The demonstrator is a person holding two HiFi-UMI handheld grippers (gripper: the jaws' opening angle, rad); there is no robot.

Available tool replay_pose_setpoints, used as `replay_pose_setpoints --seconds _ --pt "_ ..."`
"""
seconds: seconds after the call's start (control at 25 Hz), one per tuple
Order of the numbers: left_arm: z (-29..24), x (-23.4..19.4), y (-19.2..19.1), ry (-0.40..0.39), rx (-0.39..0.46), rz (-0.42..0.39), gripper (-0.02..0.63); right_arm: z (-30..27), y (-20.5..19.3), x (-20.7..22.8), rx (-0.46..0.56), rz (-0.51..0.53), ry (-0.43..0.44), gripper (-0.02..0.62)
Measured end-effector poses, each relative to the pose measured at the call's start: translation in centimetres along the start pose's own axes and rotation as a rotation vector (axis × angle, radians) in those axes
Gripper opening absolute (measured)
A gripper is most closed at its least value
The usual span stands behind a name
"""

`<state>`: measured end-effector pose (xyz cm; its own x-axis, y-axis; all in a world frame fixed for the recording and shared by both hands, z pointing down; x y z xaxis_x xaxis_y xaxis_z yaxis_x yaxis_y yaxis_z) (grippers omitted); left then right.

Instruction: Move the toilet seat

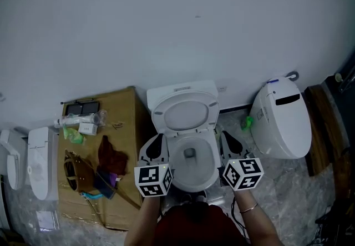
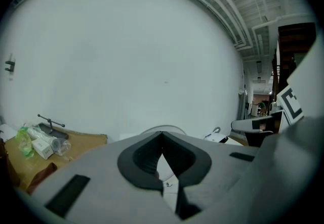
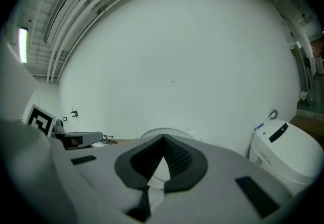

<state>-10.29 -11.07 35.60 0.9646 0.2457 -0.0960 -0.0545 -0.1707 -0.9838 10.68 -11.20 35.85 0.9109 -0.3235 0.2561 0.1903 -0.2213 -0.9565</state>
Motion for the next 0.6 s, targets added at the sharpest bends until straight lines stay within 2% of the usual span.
replay_pose_setpoints --seconds 0.6 --pt "6.4 0.7 1.9 -0.037 0.063 0.001 0.026 5.7 1.2 -4.6 0.04 0.12 0.048 0.015"
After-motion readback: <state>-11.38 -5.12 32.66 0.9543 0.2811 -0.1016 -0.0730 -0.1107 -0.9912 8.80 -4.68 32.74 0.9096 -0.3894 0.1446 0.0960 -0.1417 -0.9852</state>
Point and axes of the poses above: the fingertips, and each gripper's own axes: z backward along the fingers, x to its right, y out of its top, the point moved 1 cm from there along z, backward along the fingers, and after that the axes turned 7 degrees about x, right-handed, at the moved point
